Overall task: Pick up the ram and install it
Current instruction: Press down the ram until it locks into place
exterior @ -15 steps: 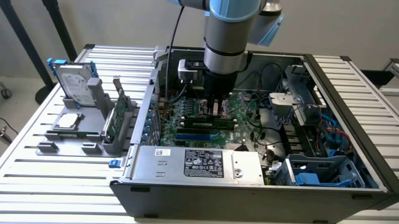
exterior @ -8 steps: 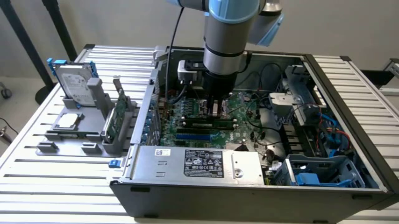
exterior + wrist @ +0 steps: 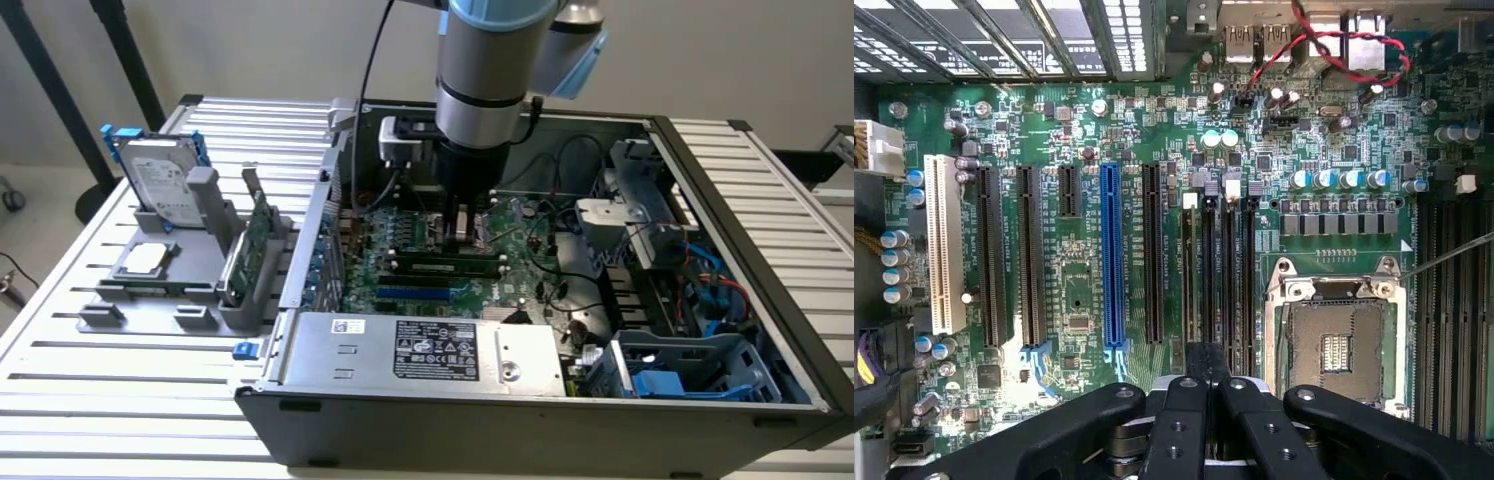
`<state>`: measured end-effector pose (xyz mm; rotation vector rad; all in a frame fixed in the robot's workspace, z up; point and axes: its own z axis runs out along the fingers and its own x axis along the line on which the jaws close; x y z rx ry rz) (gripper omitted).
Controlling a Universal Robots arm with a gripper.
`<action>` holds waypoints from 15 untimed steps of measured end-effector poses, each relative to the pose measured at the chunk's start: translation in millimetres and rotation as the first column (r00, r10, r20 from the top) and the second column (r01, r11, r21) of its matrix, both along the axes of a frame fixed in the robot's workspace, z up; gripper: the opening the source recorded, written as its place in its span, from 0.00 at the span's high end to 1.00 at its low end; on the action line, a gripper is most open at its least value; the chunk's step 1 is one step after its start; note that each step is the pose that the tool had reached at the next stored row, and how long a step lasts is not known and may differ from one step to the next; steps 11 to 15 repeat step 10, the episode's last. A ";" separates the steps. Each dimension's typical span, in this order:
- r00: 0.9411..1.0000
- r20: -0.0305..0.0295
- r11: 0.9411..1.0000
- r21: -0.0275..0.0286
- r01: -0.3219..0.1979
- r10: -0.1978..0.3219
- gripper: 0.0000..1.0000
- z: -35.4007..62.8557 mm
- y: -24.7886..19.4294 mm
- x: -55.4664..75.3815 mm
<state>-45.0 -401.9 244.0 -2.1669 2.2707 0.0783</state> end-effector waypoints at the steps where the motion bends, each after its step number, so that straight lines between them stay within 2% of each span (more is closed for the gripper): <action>1: 1.000 0.000 1.000 0.001 0.000 0.000 0.89 1.6 0.0 -0.1; 4: 1.000 0.000 1.000 0.002 0.000 0.000 0.89 4.7 0.0 -0.3; 15: 1.000 0.000 1.000 0.002 0.000 0.000 0.89 4.8 0.0 -0.3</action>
